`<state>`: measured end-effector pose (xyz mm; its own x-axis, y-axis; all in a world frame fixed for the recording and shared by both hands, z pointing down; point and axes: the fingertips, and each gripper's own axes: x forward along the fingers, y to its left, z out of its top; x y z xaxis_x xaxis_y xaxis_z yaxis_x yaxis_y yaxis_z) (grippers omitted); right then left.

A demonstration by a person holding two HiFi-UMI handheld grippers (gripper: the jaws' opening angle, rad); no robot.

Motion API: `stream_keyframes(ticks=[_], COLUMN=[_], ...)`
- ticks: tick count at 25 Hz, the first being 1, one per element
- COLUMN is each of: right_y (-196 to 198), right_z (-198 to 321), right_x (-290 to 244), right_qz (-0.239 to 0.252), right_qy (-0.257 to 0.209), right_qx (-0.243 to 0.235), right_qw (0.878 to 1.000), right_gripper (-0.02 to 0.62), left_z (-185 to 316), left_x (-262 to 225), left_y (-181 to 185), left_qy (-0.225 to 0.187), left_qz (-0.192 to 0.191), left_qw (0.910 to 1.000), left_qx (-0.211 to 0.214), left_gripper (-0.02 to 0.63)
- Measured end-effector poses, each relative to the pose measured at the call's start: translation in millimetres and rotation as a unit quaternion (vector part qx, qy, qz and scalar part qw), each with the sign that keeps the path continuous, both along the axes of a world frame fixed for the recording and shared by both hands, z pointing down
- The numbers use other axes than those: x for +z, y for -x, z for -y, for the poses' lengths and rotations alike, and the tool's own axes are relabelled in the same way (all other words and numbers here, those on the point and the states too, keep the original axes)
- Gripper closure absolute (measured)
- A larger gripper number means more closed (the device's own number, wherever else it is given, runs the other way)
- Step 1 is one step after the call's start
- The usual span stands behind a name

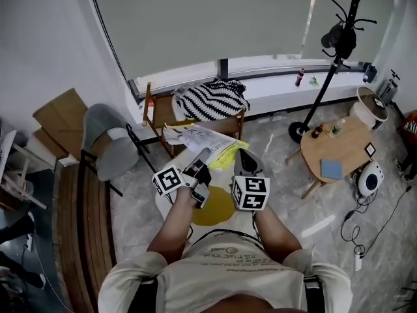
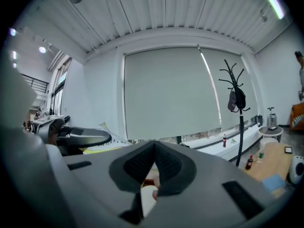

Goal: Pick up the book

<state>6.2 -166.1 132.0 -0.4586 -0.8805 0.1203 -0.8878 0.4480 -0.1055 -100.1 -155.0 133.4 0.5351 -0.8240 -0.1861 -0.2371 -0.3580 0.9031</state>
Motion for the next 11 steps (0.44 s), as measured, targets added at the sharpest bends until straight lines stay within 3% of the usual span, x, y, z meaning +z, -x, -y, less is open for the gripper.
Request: stream_keyframes(ticks=[11], right_y=[-9.7], right_z=[2.6], right_x=[6.9], right_qz=[-0.011], right_qy=[0.008], right_qx=[0.018], right_qw=[1.000], right_gripper=[0.571], left_z=[8.1], left_x=[14.5], left_y=[6.5], left_qy=[0.020], left_qz=[0.013], left_qw=[0.9997], left_qx=[-0.005], left_gripper=[0.528])
